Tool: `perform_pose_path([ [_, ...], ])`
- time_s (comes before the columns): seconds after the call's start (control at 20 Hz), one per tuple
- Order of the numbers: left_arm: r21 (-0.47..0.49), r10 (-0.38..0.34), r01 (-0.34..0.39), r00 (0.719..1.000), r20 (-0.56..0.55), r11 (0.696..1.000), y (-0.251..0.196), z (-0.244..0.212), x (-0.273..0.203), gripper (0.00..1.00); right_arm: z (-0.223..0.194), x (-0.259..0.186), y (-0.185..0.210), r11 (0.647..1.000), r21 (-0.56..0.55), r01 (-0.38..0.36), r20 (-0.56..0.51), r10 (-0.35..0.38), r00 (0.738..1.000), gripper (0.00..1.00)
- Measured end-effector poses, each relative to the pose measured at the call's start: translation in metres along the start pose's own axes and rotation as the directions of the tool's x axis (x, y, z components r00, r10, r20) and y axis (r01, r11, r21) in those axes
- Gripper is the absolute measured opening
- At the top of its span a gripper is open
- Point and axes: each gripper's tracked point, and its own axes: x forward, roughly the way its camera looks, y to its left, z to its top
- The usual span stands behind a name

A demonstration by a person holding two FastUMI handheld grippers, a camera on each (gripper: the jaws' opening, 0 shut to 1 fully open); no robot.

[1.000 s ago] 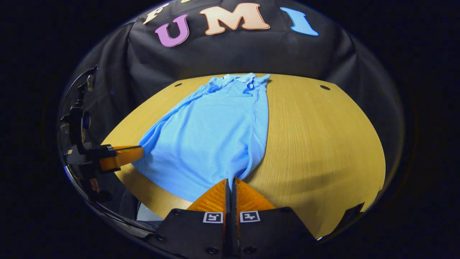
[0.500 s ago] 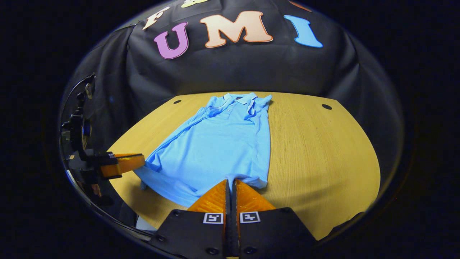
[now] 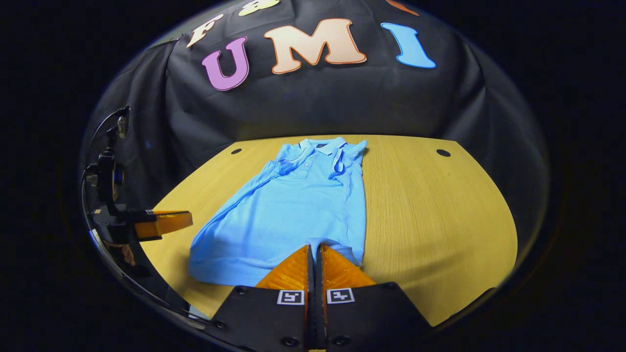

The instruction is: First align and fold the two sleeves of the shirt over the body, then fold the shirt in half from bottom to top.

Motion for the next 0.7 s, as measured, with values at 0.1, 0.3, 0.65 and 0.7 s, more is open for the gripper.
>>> perform_pose_path([
  [0.1, 0.011, 0.027, -0.027, 0.999, -0.040, 1.000, 0.006, -0.015, -0.005, 0.00, 0.000, 0.000, -0.002, 1.000, 0.001, 0.002, -0.005, -0.002, 1.000, 0.02],
  [0.3, -0.006, 0.007, -0.007, 0.998, -0.059, 1.000, -0.009, -0.040, -0.019, 0.37, -0.010, -0.002, -0.007, 0.999, -0.035, -0.010, -0.031, 0.009, 0.999, 0.02],
  [0.65, -0.021, 0.121, -0.125, 0.984, -0.133, 0.992, -0.001, -0.084, -0.004, 0.96, -0.014, -0.004, -0.012, 0.999, -0.019, -0.033, -0.044, 0.032, 0.999, 0.02],
  [0.7, -0.017, 0.129, -0.133, 0.983, -0.127, 0.991, -0.001, -0.085, -0.003, 0.96, -0.014, -0.003, -0.013, 0.999, -0.017, -0.034, -0.046, 0.034, 0.998, 0.02],
])
